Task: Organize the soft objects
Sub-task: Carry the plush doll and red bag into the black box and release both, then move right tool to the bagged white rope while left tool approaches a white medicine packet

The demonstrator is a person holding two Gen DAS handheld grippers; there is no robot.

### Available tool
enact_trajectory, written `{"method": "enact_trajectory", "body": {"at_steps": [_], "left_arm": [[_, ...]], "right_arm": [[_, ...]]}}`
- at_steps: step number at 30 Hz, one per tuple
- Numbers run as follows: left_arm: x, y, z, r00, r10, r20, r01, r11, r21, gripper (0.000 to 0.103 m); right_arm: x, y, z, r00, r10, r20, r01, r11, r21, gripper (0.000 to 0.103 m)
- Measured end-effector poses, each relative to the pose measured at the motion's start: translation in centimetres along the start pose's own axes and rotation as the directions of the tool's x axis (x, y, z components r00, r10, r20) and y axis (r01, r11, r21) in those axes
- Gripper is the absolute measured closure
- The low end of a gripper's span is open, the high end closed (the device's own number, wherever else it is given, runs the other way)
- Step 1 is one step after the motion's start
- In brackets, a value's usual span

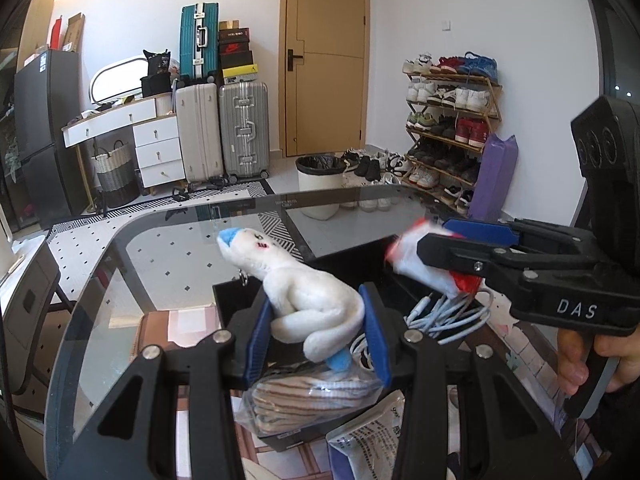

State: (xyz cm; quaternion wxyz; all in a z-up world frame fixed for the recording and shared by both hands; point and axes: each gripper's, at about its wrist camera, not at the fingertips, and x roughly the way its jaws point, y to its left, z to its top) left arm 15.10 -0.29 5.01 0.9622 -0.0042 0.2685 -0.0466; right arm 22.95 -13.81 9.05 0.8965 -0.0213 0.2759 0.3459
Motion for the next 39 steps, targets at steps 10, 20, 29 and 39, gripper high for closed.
{"method": "enact_trajectory", "body": {"at_steps": [10, 20, 29, 39], "left_arm": [[0.3, 0.3, -0.8, 0.999, -0.017, -0.029, 0.017, 1.000, 0.010, 0.061], [-0.5, 0.0, -1.2, 0.999, -0.025, -0.037, 0.027, 0.998, 0.052, 0.059], [-3.0, -0.7, -1.5, 0.998, -0.058, -0.014, 0.058, 0.997, 0.047, 0.000], [-6.9, -1.2, -3.3, 1.000, -0.028, 0.011, 0.028, 1.000, 0.010, 0.000]], "right_arm": [[0.9, 0.4, -0.7, 0.996, 0.007, -0.086, -0.004, 0.999, 0.032, 0.057], [-0.1, 1.3, -2.6, 0.997, 0.011, -0.074, -0.009, 1.000, 0.021, 0.052], [-6.2, 0.0, -2.6, 0.997, -0.015, 0.070, 0.009, 0.996, 0.090, 0.001], [-10.4, 0.5, -5.8, 0.997, -0.003, 0.079, -0.007, 0.993, 0.120, 0.001]]}}
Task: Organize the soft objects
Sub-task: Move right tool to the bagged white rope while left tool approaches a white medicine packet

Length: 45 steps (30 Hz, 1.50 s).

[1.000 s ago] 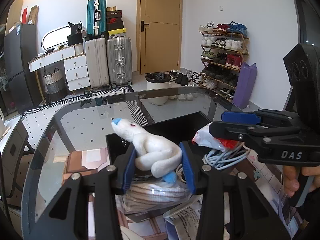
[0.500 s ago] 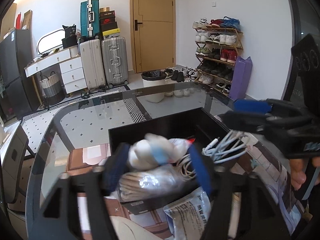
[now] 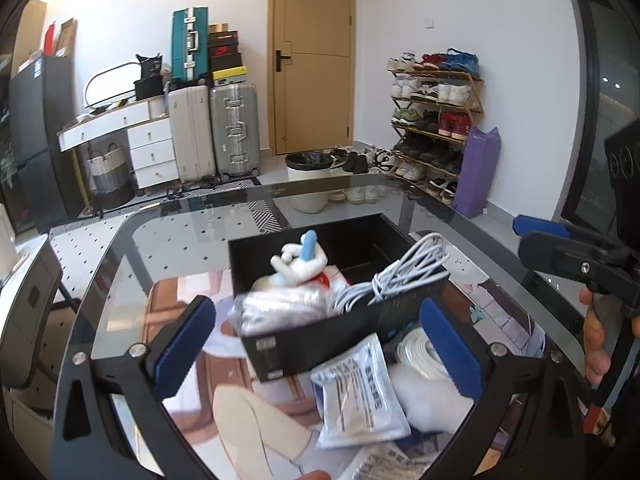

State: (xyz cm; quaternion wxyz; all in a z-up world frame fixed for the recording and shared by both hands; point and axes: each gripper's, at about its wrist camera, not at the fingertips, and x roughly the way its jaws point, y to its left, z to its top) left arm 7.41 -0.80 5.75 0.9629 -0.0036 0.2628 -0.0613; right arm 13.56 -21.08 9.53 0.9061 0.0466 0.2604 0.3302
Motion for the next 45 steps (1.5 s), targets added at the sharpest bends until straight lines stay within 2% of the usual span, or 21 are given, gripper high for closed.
{"method": "enact_trajectory", "body": {"at_steps": [9, 20, 31, 45], "left_arm": [[-1.9, 0.8, -2.8, 0.998, 0.059, -0.005, -0.059, 0.997, -0.058, 0.000], [-1.8, 2.1, -4.8, 0.995, 0.096, -0.036, -0.100, 0.987, -0.128, 0.000], [-2.2, 1.7, -6.0, 0.990, 0.132, -0.046, -0.137, 0.982, -0.130, 0.000], [-2.0, 0.3, -6.9, 0.991, 0.116, -0.061, -0.120, 0.989, -0.081, 0.000]], "right_arm": [[-1.1, 0.2, -3.2, 1.000, 0.010, -0.022, -0.010, 1.000, 0.011, 0.000], [-1.3, 0.3, -4.8, 0.996, -0.058, -0.068, 0.057, 0.998, -0.005, 0.000], [-1.8, 1.7, -6.2, 0.991, -0.088, -0.099, 0.082, 0.994, -0.066, 0.000], [-1.4, 1.3, -6.8, 0.987, -0.094, -0.133, 0.086, 0.994, -0.065, 0.000]]}}
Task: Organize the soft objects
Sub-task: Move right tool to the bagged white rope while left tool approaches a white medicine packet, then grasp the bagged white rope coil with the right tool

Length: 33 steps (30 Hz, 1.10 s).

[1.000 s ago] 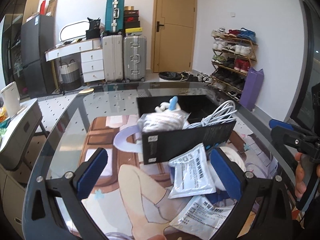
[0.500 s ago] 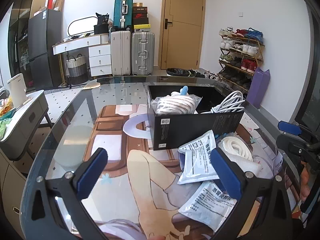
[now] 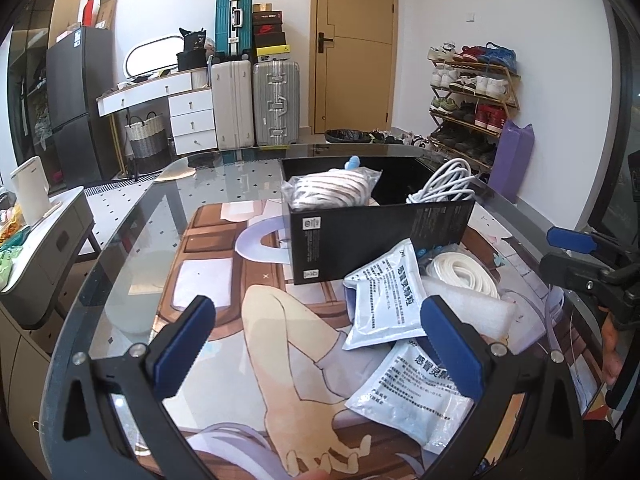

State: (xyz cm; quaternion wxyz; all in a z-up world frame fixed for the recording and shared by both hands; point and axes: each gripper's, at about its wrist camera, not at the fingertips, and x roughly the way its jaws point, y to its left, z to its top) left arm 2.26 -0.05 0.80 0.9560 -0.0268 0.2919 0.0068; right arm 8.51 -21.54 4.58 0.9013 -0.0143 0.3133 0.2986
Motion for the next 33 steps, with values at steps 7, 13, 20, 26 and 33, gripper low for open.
{"method": "enact_trajectory", "body": {"at_steps": [7, 13, 20, 26, 33], "left_arm": [[0.1, 0.2, -0.2, 0.999, -0.051, -0.013, 0.051, 0.998, -0.020, 0.000], [-0.2, 0.1, -0.2, 0.999, -0.040, 0.008, 0.040, 0.999, -0.013, 0.000], [0.6, 1.1, -0.6, 0.998, -0.042, -0.046, 0.040, 0.998, -0.049, 0.000], [0.5, 0.5, -1.0, 0.995, -0.087, -0.039, 0.087, 0.996, -0.013, 0.002], [0.7, -0.4, -1.1, 0.997, -0.058, -0.054, 0.059, 0.998, 0.020, 0.001]], "right_arm": [[0.4, 0.1, -0.3, 1.000, -0.006, -0.031, 0.006, 1.000, -0.011, 0.000], [1.1, 0.4, -0.7, 0.996, -0.034, -0.079, 0.031, 0.999, -0.033, 0.000], [2.2, 0.3, -0.9, 0.991, -0.064, -0.117, 0.059, 0.997, -0.043, 0.000], [3.2, 0.4, -0.9, 0.986, -0.083, -0.148, 0.075, 0.996, -0.055, 0.000], [4.6, 0.4, -1.1, 0.978, -0.088, -0.189, 0.076, 0.995, -0.070, 0.000]]}}
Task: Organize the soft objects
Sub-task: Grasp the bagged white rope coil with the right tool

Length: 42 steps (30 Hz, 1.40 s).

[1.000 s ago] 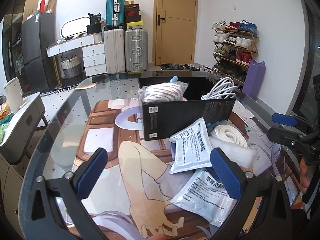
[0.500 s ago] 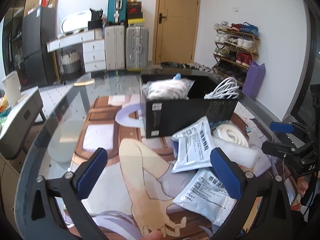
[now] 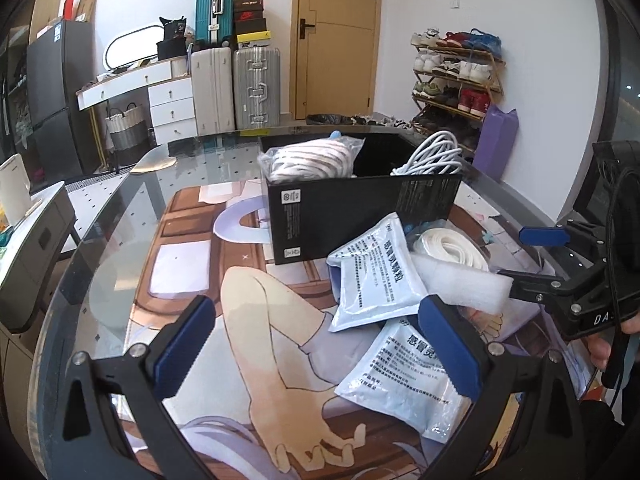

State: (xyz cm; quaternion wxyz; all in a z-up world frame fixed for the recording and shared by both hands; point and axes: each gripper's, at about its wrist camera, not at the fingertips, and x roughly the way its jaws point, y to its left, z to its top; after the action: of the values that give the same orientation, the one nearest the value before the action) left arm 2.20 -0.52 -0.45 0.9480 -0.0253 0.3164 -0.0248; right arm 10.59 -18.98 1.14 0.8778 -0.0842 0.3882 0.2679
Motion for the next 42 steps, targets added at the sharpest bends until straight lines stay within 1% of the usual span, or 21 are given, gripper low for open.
{"method": "enact_trajectory", "body": {"at_steps": [7, 13, 22, 28, 34, 39, 42], "left_arm": [[0.3, 0.3, 0.0, 1.000, 0.017, -0.014, -0.018, 1.000, -0.019, 0.001], [0.4, 0.6, -0.1, 1.000, 0.016, -0.023, -0.017, 0.999, -0.032, 0.001], [0.5, 0.4, -0.2, 0.999, 0.013, -0.037, -0.014, 1.000, -0.024, 0.001], [0.8, 0.2, 0.0, 0.999, 0.015, -0.053, -0.016, 1.000, -0.017, 0.001], [1.2, -0.2, -0.1, 0.997, 0.028, -0.072, -0.028, 1.000, 0.002, 0.001], [1.6, -0.7, -0.2, 0.994, 0.053, -0.093, -0.050, 0.998, 0.029, 0.001], [1.9, -1.1, -0.3, 0.991, 0.076, -0.107, -0.071, 0.996, 0.054, 0.001]], "right_arm": [[1.1, 0.8, 0.4, 0.999, 0.003, -0.036, -0.004, 1.000, -0.025, 0.000], [2.0, 1.4, 0.7, 0.998, -0.007, -0.061, 0.005, 0.999, -0.038, 0.000], [2.7, 1.9, 1.3, 0.997, -0.019, -0.075, 0.015, 0.998, -0.055, 0.000], [3.0, 1.4, 1.0, 0.995, -0.024, -0.093, 0.020, 0.999, -0.042, 0.000], [3.4, -0.5, 0.5, 0.992, -0.045, -0.122, 0.047, 0.999, 0.015, 0.000], [3.2, -1.4, 0.3, 0.992, -0.028, -0.124, 0.032, 0.999, 0.028, 0.000], [3.4, -1.4, 0.3, 0.992, -0.003, -0.127, 0.007, 1.000, 0.027, 0.000]]}}
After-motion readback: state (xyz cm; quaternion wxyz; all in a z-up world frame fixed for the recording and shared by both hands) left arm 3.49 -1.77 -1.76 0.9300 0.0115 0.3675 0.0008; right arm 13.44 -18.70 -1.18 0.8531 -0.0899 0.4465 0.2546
